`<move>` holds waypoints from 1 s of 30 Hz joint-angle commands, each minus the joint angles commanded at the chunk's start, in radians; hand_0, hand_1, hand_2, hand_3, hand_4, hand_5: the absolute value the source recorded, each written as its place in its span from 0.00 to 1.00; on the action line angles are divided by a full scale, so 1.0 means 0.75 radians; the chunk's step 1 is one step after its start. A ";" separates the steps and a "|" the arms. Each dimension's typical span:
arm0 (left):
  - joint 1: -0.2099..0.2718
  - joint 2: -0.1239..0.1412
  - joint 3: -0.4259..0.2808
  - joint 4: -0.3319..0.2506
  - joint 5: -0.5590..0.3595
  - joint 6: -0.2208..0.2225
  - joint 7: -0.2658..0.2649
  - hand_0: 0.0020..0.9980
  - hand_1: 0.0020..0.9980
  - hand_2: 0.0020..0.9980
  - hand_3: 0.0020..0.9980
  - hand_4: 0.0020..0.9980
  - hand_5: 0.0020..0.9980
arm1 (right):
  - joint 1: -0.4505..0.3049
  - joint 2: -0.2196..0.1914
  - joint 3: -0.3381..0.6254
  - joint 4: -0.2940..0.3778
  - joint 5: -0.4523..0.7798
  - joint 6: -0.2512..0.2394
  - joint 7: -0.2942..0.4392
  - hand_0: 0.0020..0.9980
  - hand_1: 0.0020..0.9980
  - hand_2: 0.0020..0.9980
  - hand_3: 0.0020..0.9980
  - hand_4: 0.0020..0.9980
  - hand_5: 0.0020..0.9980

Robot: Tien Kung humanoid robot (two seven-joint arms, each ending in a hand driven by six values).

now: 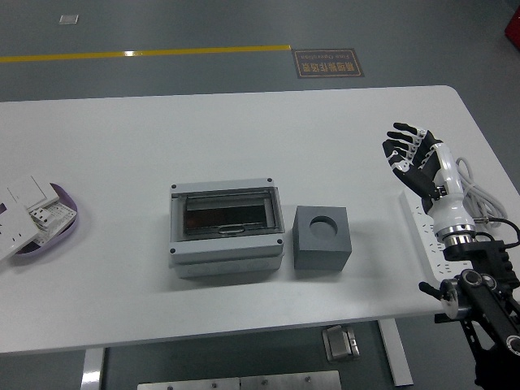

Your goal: Pick up the cylinder from the cube,place it in the box,flap close box

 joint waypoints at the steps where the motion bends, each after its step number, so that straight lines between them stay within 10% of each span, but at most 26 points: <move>1: 0.000 0.000 -0.001 0.000 0.001 0.000 0.000 0.61 0.62 0.58 0.64 0.68 0.20 | 0.000 0.002 -0.002 -0.002 0.004 0.000 0.003 0.68 0.67 0.67 0.67 0.75 0.19; 30: -0.005 -0.008 -0.029 -0.006 0.045 -0.003 0.014 0.61 0.62 0.58 0.64 0.68 0.20 | 0.005 0.045 0.048 -0.024 0.089 -0.029 0.129 0.60 0.61 0.63 0.64 0.72 0.18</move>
